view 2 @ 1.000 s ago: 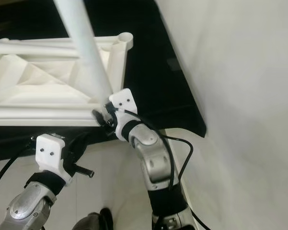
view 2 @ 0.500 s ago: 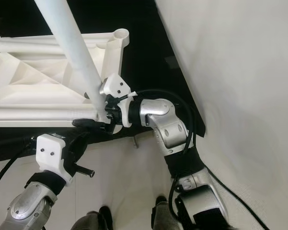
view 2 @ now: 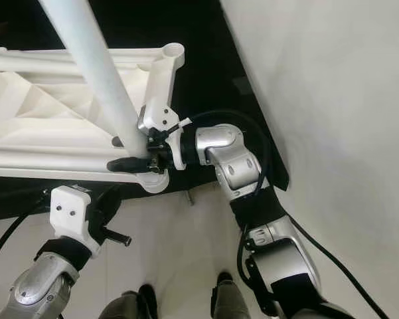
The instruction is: Building children table
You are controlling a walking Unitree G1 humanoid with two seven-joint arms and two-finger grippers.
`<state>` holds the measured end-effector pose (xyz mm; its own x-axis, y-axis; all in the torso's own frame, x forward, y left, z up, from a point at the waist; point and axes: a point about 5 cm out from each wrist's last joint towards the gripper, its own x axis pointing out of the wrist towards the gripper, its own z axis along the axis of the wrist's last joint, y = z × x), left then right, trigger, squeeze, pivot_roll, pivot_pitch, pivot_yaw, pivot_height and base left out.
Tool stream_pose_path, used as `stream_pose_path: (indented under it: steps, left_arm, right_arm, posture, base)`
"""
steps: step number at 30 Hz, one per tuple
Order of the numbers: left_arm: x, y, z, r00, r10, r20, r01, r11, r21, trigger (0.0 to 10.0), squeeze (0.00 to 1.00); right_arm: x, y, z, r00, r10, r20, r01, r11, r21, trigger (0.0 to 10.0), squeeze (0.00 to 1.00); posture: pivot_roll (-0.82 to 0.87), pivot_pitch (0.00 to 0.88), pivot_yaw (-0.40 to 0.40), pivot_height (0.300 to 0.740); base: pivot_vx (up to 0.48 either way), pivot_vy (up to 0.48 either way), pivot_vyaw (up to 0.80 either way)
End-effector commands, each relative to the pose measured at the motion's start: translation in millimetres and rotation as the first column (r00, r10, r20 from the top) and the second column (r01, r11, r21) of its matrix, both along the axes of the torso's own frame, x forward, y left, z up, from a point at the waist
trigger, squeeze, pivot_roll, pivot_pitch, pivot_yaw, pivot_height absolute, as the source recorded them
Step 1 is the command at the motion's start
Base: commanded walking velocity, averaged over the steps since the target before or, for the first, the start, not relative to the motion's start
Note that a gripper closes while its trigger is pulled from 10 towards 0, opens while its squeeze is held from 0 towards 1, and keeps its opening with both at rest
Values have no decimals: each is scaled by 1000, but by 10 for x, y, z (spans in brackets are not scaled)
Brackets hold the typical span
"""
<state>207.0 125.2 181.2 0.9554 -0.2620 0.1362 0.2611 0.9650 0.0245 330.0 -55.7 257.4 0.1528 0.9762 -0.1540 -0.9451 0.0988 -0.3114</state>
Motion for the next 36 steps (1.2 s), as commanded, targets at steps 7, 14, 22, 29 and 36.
stream_pose_path:
  steps: [7,14,22,29,36]
  left_arm:
    - [-26,51,-44,1000,8,-22,-8,1000,12,10000,0]
    - [-3,53,-52,1000,8,-23,-7,1000,17,10000,0]
    - [-1,62,-55,1000,19,-21,-19,1000,16,10000,0]
    - [-10,63,-50,1000,14,-23,-14,1000,21,10000,0]
    - [-25,60,-45,1000,13,-25,-12,1000,23,10000,0]
  right_arm:
    - [-205,8,-641,566,-780,-267,814,580,32,0,0]
    - [-443,217,-676,586,-773,-244,807,584,88,0,0]
    - [-353,548,-351,853,-437,-285,504,830,237,10000,1000]
    - [-389,548,-199,955,-214,-205,263,931,252,10000,1000]
    - [-248,295,-127,991,113,-66,-111,993,35,10000,0]
  posture:
    - [31,323,88,740]
    - [32,311,96,740]
    - [39,312,88,740]
    - [64,318,102,740]
    - [71,325,102,740]
  base:
    - [0,0,0]
    - [0,0,0]
    - [0,0,0]
    - [0,0,0]
    - [0,0,0]
